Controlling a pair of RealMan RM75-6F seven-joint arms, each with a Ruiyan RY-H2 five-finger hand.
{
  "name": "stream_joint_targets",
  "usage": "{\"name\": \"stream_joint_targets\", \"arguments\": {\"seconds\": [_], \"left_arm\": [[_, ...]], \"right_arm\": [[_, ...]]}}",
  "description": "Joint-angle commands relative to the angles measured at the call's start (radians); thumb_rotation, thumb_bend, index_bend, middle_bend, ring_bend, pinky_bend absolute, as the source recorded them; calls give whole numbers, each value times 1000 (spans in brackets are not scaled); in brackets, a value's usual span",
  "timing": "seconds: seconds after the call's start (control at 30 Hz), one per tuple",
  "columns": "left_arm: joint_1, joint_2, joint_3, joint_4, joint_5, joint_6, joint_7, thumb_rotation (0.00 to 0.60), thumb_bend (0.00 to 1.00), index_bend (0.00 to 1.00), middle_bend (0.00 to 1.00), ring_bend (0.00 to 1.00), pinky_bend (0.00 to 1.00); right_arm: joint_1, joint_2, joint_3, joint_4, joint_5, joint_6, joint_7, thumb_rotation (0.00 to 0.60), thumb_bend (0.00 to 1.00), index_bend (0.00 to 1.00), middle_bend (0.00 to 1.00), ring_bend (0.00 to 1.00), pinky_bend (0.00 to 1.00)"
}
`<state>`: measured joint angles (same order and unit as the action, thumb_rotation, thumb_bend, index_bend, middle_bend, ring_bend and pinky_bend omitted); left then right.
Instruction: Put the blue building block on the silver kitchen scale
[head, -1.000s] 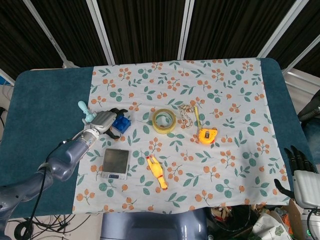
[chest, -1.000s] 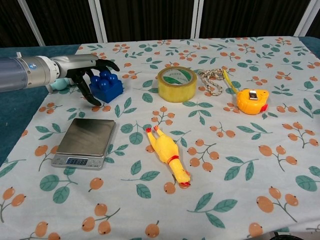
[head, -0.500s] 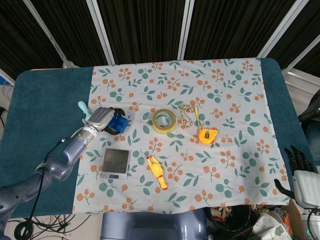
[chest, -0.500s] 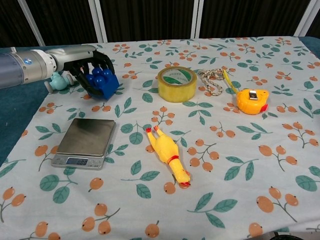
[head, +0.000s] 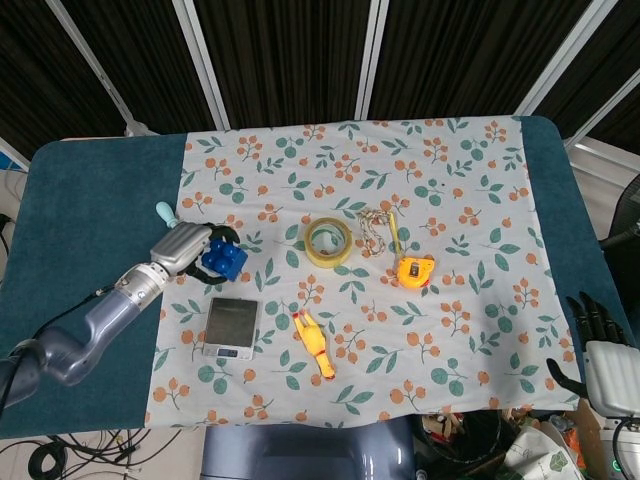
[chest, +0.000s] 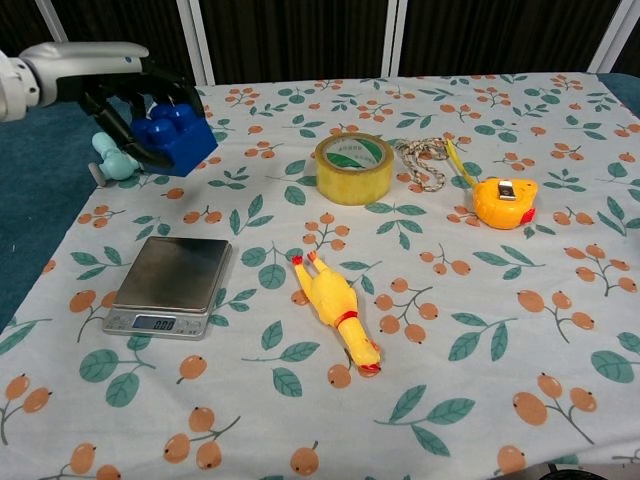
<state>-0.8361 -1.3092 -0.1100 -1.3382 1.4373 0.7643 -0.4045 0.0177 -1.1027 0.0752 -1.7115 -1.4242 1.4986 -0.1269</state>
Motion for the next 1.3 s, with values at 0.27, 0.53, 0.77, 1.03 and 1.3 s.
{"name": "stream_joint_targets", "arguments": {"seconds": [0.27,0.53,0.77,1.03,1.3], "left_arm": [[64,151,91,-314,-37,-12,264,600,328,332,484,335,571],[61,86,101,-318,-100,-22,432,600,328,318,481,335,578],[53,49,91,-307,-143,-30,476,600,325,300,474,335,584],[47,12,81,-284,-166,-26,505,600,163,260,385,323,582],[45,15,86,-305,-147,-24,504,600,0,91,214,145,449]], "right_arm": [[-1,-1,-1,-4,-5,5,-5,600,192,0,0,53,183],[-3,3,1,-1,0,7,3,600,193,0,0,53,183],[-3,3,2,0,0,7,5,600,192,0,0,53,183],[-3,3,1,0,-3,7,6,600,192,0,0,53,183],[-3,2,0,0,-5,8,6,600,193,0,0,53,183]]}}
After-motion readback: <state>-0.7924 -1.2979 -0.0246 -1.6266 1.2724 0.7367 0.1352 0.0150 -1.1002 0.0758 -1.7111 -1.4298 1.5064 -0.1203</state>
